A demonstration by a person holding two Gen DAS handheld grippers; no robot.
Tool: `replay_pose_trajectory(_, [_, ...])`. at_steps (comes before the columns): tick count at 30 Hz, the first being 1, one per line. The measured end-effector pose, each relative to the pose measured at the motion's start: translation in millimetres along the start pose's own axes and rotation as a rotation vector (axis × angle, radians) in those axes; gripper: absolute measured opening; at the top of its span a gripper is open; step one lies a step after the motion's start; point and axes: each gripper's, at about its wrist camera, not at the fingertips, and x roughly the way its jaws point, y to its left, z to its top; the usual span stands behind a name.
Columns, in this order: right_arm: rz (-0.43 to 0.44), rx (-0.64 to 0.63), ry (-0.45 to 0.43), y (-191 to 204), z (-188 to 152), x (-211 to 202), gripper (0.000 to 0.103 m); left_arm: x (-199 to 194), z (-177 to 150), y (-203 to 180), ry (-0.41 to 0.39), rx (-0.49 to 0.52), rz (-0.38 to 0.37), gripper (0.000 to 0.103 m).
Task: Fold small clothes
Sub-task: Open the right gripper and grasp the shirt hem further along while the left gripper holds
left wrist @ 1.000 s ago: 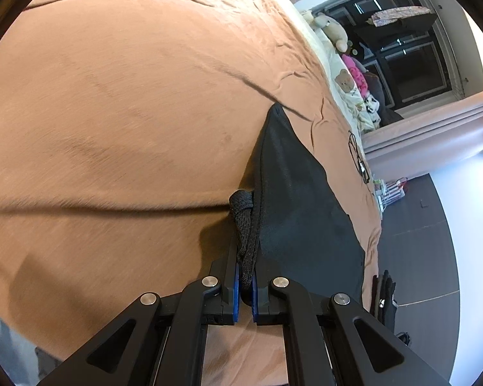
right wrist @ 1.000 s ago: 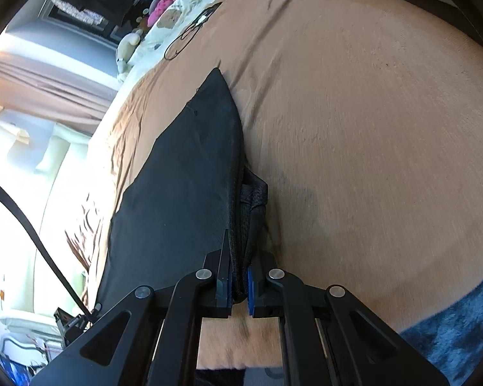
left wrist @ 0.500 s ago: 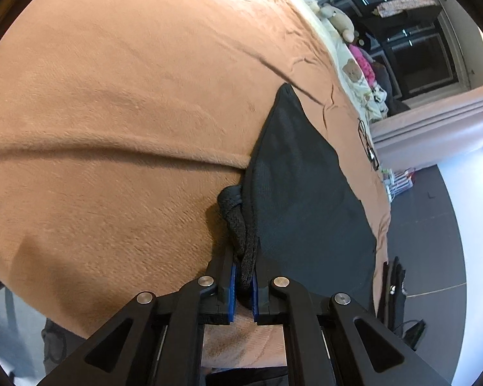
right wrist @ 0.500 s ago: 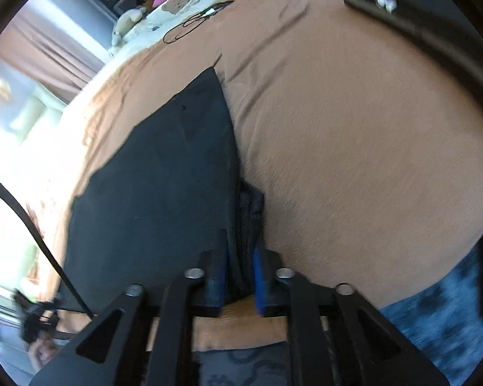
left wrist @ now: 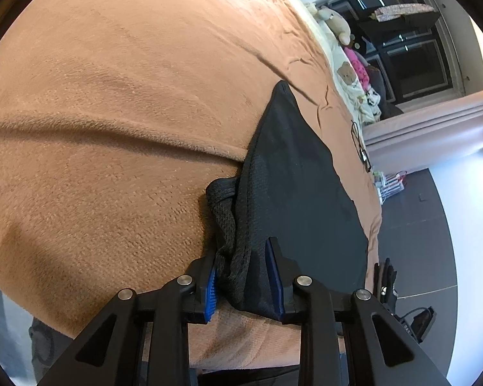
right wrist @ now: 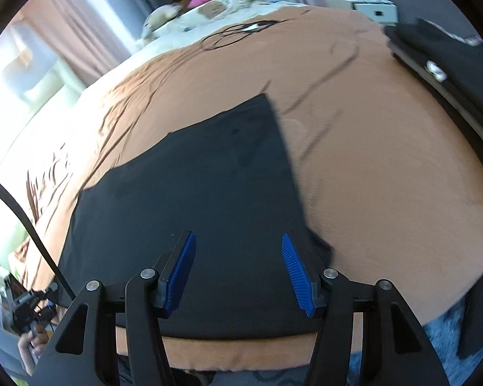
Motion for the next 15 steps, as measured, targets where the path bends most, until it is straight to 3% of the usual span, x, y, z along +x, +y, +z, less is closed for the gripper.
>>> replay_pose_trajectory(5, [0.007, -0.055, 0.039, 22, 17, 32, 0.054, -5, -3, 4, -0.023, -0.034, -0.005, 0.028])
replay_pose_trajectory(15, [-0.087, -0.156, 0.085, 42, 64, 87, 0.054, -11, -6, 13, -0.064, -0.089, -0.006, 0.027])
